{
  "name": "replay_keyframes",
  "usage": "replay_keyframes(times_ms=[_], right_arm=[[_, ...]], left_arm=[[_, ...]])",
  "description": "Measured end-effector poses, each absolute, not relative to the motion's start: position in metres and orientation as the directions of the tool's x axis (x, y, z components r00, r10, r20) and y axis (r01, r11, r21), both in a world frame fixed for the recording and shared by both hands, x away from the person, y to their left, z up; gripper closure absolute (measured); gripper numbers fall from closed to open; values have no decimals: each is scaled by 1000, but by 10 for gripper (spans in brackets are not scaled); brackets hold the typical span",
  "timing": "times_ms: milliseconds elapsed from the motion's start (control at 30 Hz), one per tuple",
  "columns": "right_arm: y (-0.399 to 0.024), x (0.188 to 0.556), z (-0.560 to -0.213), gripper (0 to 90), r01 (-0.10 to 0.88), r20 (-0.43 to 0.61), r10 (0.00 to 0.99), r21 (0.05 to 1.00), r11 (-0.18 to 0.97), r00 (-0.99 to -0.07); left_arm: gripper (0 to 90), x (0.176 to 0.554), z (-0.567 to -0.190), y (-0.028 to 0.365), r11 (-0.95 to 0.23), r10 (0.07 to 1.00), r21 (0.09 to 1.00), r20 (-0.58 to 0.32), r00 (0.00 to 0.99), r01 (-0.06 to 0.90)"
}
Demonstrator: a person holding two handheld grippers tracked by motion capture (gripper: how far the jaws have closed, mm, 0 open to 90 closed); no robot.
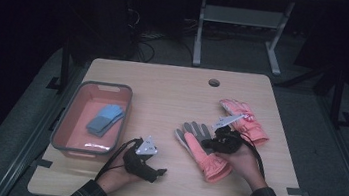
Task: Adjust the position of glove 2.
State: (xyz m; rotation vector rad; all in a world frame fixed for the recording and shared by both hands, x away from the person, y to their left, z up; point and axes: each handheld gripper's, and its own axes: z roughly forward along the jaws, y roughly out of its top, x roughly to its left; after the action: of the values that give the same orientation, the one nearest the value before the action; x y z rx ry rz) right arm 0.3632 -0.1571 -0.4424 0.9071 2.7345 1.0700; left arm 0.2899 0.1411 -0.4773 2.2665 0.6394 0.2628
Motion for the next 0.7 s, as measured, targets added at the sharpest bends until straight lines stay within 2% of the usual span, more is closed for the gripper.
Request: replay_keyframes(times_ms=[400, 700], right_arm=[[-135, 349, -448, 899, 404, 157, 401, 633, 660, -902], [-125, 339, -450, 899, 365, 152, 354, 636, 680, -923]], left_arm=[[124, 290, -477, 141, -593, 520, 718, -4, 854, 364], [124, 290, -477, 141, -596, 518, 718, 0, 855, 361]])
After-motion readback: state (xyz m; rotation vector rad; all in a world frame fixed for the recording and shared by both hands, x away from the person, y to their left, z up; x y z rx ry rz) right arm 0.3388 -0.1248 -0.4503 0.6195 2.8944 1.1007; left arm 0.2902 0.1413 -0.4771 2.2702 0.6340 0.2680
